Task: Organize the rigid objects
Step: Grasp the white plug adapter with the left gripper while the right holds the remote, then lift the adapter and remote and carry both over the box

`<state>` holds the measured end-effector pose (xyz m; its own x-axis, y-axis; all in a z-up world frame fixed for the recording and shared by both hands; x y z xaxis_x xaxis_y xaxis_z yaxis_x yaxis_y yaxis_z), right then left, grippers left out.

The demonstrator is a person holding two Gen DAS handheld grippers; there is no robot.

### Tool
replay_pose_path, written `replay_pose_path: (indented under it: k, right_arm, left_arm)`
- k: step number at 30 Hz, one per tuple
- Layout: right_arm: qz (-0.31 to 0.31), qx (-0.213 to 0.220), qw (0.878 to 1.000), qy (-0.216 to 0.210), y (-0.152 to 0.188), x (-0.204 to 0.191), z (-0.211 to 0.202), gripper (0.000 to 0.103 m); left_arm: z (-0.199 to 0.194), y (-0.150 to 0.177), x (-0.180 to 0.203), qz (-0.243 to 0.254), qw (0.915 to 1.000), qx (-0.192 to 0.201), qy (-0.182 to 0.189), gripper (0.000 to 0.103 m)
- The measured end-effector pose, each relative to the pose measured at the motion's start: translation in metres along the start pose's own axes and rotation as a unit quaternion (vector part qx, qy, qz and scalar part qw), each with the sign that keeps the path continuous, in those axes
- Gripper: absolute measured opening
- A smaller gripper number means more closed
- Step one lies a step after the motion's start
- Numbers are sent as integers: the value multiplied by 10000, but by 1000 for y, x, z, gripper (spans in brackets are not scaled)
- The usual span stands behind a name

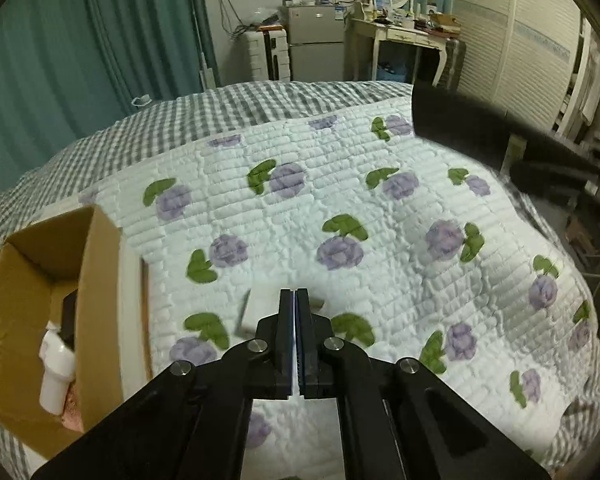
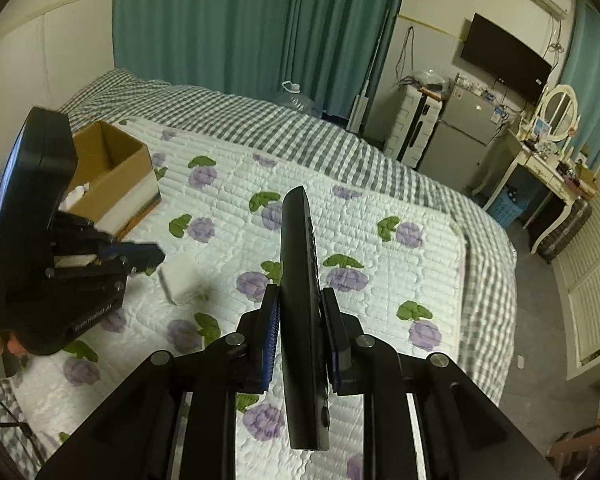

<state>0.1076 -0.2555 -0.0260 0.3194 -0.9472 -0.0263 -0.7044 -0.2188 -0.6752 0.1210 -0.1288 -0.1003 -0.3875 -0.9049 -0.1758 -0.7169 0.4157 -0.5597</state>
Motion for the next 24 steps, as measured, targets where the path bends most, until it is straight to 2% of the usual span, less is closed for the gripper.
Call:
replay_pose_path:
  k: [1, 2, 3, 5, 10, 15, 19, 24]
  right_arm:
    - [-10, 16, 10000, 19, -2, -2, -2, 19]
    - [-19, 28, 10000, 35, -3, -4, -3, 19]
    - [-28, 31, 10000, 40, -4, -6, -3, 19]
    - [-79, 21, 10000, 11, -2, -11, 0, 19]
    - [-123, -144, 9998, -109, 6, -11, 27, 19]
    - [-10, -277, 9993, -237, 15, 2, 57, 19]
    - [98, -395, 9987, -306, 23, 14, 80, 19]
    - [148, -444, 9984, -327, 29, 19, 87, 19]
  left_arm:
    - [3, 5, -1, -41, 10000, -86, -5, 24]
    - [3, 7, -2, -78, 9999, -125, 7, 48]
    - [5, 10, -4, -133, 9998, -139, 25, 59]
    - [10, 16, -6, -207, 9996, -165, 63, 59]
    - [50, 26, -7, -273, 9980, -546, 181, 59]
    - [89, 31, -3, -74, 9964, -844, -56, 59]
    - [103, 28, -6, -94, 9965, -831, -60, 59]
    - [98, 24, -3, 81, 9976, -672, -126, 56]
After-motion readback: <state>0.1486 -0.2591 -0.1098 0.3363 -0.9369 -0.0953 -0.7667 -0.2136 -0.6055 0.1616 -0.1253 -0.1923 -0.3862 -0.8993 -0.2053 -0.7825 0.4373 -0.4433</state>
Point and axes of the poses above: each gripper's, at about its wrist camera, not at the fingertips, and z roughly the way its jaws point, x to its right, y to its underside, the point moved 4 cm from there along z, roughly the way its jaws point, and after that the axes turned 10 degrees about z, right-handed, at the moved point
